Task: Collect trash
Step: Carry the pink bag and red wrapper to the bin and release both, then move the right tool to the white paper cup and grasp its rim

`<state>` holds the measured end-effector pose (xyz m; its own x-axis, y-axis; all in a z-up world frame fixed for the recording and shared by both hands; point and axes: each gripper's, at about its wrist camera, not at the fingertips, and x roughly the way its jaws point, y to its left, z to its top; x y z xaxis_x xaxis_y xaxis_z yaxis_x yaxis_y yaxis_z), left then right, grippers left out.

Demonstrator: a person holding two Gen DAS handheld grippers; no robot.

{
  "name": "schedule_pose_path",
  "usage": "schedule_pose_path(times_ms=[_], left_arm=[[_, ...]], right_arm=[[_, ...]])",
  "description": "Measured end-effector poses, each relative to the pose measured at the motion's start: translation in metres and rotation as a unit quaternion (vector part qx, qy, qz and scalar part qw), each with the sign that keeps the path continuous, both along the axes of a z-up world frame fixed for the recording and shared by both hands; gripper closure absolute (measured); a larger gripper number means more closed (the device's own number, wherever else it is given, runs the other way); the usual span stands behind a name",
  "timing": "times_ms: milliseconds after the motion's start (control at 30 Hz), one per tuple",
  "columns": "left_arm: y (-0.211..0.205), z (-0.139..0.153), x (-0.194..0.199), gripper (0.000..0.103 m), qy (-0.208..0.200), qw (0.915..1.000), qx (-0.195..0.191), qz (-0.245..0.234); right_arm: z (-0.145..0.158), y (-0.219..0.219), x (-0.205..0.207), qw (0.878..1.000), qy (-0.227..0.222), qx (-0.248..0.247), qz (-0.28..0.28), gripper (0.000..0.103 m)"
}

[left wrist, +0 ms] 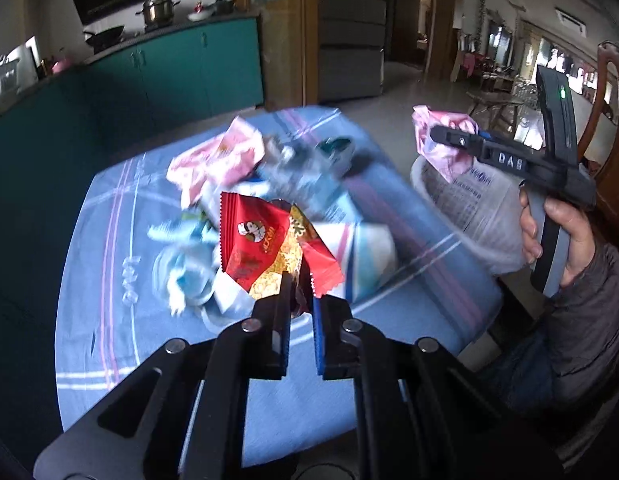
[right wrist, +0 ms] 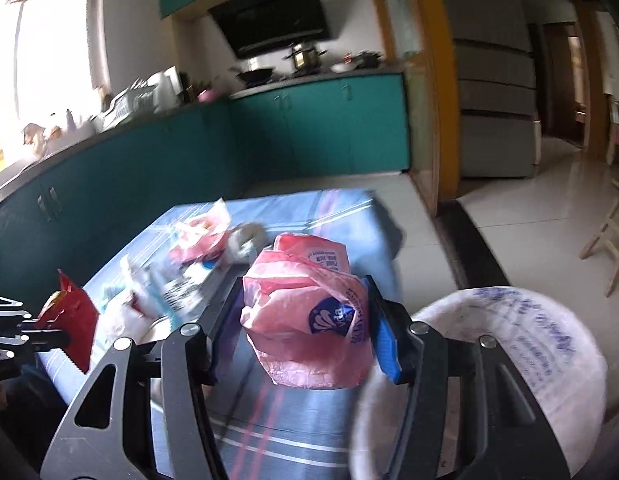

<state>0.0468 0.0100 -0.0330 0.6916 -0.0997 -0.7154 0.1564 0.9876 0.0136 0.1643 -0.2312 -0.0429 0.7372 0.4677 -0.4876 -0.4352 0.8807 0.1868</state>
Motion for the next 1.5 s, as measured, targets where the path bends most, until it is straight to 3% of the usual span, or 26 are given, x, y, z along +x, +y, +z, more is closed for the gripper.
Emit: schedule_pose_path(times_ms=[167, 267, 500, 533, 633, 700, 767, 833, 967, 1100, 1167, 1267, 1333, 1433, 1500], left_arm=[[-0.036, 0.026, 0.031, 0.092, -0.009, 0.9965, -0.042, -0.072], [-0.078, 0.036, 0.06, 0.092, -0.008, 0.9886, -0.071, -0.132], [-0.172, 0.005, 0.12, 0.091, 0.062, 0.9722, -0.077, -0.212], [-0.187, -0.003, 0.13, 0.09, 0.071, 0.9665, -0.089, -0.23], [-0.207, -0.019, 0.143, 0.072, 0.088, 0.9612, -0.098, -0.243], [-0.212, -0.025, 0.147, 0.045, 0.086, 0.9668, -0.076, -0.228], [-0.204, -0.021, 0.148, 0.035, 0.072, 0.9721, -0.065, -0.213], [-0.186, -0.014, 0.148, 0.031, 0.062, 0.9764, -0.053, -0.2], [-0.135, 0.009, 0.14, 0.023, 0.019, 0.9902, -0.004, -0.138], [-0.072, 0.034, 0.128, 0.016, -0.04, 0.9977, 0.012, -0.054], [-0.032, 0.042, 0.124, 0.013, -0.06, 0.9981, 0.002, 0.016], [0.009, 0.043, 0.116, 0.01, -0.065, 0.9946, -0.005, 0.081], [0.033, 0.038, 0.112, 0.009, -0.068, 0.992, -0.004, 0.107], [0.064, 0.024, 0.108, 0.009, -0.046, 0.9885, -0.005, 0.144], [0.073, 0.02, 0.107, 0.009, -0.03, 0.9874, -0.021, 0.154]], right_arm=[[-0.002, -0.054, 0.001, 0.996, 0.002, -0.006, -0.092, 0.047], [0.0, -0.084, -0.007, 0.988, -0.009, -0.015, -0.153, 0.047], [0.0, -0.139, -0.021, 0.976, -0.011, 0.023, -0.215, 0.046], [-0.003, -0.141, -0.02, 0.976, -0.005, 0.024, -0.217, 0.046], [-0.011, -0.142, -0.015, 0.977, 0.013, 0.016, -0.214, 0.046], [-0.018, -0.138, -0.01, 0.978, 0.033, 0.006, -0.207, 0.045], [-0.022, -0.132, -0.007, 0.979, 0.048, -0.008, -0.199, 0.042], [-0.026, -0.127, -0.005, 0.98, 0.056, -0.019, -0.19, 0.039], [-0.028, -0.108, -0.002, 0.981, 0.06, -0.039, -0.178, 0.019], [-0.023, -0.082, -0.002, 0.987, 0.05, -0.04, -0.148, 0.017], [-0.02, -0.063, -0.003, 0.991, 0.047, -0.046, -0.118, 0.016], [-0.016, -0.004, -0.012, 0.995, 0.032, -0.087, -0.022, 0.013], [-0.016, 0.04, -0.019, 0.992, 0.037, -0.087, 0.078, 0.012], [-0.017, 0.103, -0.024, 0.973, 0.054, -0.101, 0.199, 0.011], [-0.017, 0.131, -0.026, 0.964, 0.046, -0.127, 0.227, 0.011]])
